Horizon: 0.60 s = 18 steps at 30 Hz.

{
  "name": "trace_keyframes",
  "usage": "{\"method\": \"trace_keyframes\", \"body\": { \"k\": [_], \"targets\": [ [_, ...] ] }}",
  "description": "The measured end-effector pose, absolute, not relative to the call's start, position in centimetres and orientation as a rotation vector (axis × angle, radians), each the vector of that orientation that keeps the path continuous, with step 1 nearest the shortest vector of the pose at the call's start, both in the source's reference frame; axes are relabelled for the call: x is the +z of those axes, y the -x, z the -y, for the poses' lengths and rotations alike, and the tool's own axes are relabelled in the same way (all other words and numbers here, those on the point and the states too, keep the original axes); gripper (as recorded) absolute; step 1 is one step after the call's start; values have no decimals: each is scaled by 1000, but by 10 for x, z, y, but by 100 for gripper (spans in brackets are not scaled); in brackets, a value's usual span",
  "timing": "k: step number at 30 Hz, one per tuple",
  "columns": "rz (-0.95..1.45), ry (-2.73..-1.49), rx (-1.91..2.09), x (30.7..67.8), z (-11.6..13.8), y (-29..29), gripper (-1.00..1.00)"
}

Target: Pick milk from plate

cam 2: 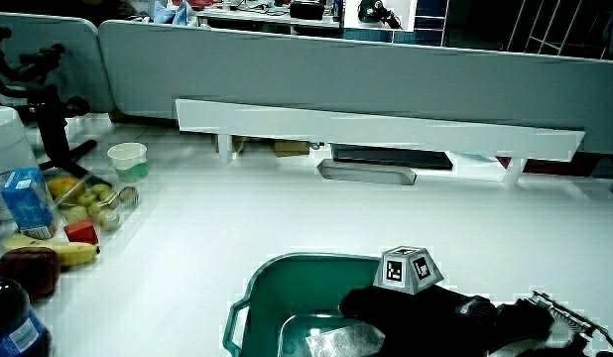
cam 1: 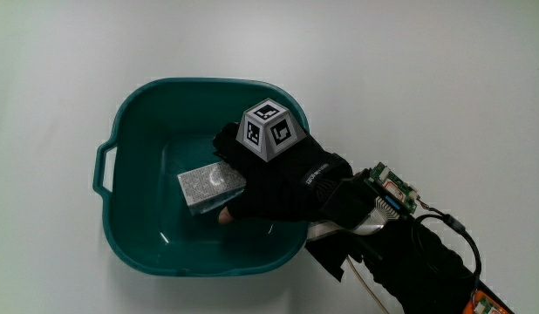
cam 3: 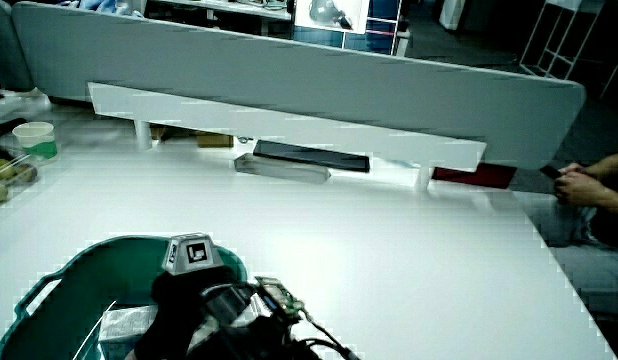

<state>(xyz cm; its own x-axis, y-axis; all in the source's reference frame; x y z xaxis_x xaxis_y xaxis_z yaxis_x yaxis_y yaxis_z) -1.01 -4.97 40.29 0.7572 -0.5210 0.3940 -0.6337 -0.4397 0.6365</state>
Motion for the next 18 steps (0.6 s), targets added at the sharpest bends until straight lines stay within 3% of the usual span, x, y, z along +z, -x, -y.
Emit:
{"method": "trace_keyframes", "body": {
  "k": [18],
  "targets": [
    [898,-2152,224,405,50,11,75]
  ]
}}
